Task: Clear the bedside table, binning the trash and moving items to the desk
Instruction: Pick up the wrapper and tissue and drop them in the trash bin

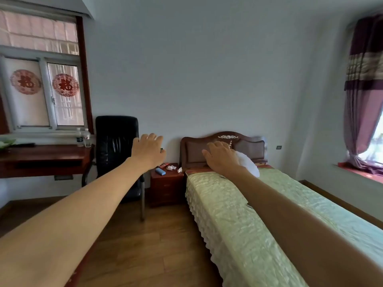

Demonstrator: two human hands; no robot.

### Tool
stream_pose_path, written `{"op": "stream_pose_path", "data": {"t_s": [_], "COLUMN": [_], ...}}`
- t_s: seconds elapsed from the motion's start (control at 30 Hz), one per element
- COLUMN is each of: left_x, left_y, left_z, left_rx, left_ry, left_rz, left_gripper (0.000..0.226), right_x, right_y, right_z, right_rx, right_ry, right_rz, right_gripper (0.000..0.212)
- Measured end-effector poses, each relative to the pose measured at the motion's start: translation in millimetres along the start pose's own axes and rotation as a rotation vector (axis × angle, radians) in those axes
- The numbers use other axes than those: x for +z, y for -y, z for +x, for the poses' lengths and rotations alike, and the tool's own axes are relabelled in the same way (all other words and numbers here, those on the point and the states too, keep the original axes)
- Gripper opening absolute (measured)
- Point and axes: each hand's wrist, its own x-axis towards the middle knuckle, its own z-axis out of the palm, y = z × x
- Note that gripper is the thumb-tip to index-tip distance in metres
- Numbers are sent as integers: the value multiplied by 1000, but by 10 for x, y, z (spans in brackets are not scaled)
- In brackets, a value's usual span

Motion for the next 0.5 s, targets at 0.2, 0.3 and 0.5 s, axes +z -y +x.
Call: {"op": "stream_pose_path", "data": {"t_s": [0.2,0.3,0.5], "left_x": [442,711,1381], "left_y": [-104,-50,191], "left_z": [795,1086,1572], "left_rx": [-3,-5,-21], "left_ry": [48,71,115], "left_rz": [-41,-46,-37], "left_gripper": [49,50,52], "right_x": [418,649,1297], "right_y": [-258,-310,-316], "right_z": [886,1232,1913], "right_rx": [-12,-20,-38], "right_ry": [12,18,75], "right_rz": [-7,-16,-21], "right_gripper": [41,40,41]}}
